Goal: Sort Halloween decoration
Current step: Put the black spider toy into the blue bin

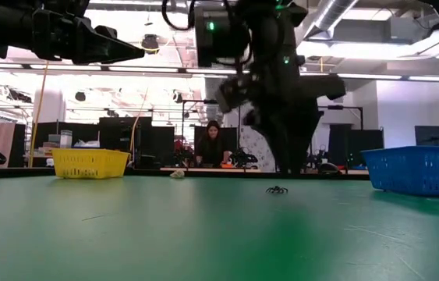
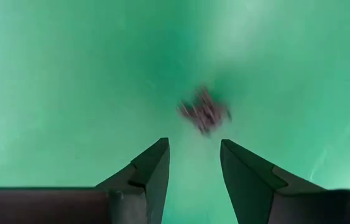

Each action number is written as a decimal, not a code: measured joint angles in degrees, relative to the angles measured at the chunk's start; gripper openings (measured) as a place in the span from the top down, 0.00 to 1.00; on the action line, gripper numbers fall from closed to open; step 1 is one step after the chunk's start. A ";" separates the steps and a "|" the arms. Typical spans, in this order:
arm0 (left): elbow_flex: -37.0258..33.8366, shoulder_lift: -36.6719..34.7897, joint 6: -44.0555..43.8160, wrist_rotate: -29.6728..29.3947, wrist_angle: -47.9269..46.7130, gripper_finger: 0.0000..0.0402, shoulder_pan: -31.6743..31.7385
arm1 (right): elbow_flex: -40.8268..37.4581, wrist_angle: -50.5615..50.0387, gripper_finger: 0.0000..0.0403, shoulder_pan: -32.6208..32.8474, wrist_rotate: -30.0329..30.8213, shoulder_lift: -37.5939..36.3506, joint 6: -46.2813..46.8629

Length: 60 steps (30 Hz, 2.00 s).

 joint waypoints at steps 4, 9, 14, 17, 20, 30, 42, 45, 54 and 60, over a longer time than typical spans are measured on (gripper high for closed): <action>0.00 0.00 0.14 0.00 0.30 0.56 0.00 | 0.03 2.96 0.57 2.88 4.43 -0.01 -10.36; 0.02 0.00 0.33 0.00 1.16 0.56 0.00 | 0.05 3.84 0.57 5.38 10.04 -0.01 -20.56; 0.02 0.00 0.07 0.00 1.50 0.56 -0.01 | 0.05 3.76 0.57 6.07 10.63 -0.01 -27.49; 0.02 0.00 0.02 0.00 1.51 0.56 0.00 | 0.05 3.76 0.57 6.03 10.64 -0.01 -28.00; 0.02 0.00 -0.01 0.00 1.50 0.56 0.00 | 0.05 3.75 0.57 5.48 10.65 -0.01 -28.34; 0.02 0.00 -0.14 0.02 1.12 0.56 0.00 | 0.08 4.06 0.57 3.21 10.35 1.11 -30.78; 0.02 -0.02 -0.26 0.04 0.94 0.56 -0.02 | 0.07 2.97 0.57 2.86 9.35 3.33 -32.46; 0.02 0.00 -0.24 0.05 0.95 0.56 -0.02 | 0.08 3.74 0.57 2.86 9.38 3.33 -32.50; 0.02 0.00 -0.26 0.04 1.00 0.56 -0.02 | 0.08 5.04 0.57 2.35 9.03 3.33 -32.47; 0.02 -0.01 -0.26 0.05 0.98 0.56 -0.01 | 0.08 5.24 0.57 1.78 9.68 3.33 -30.67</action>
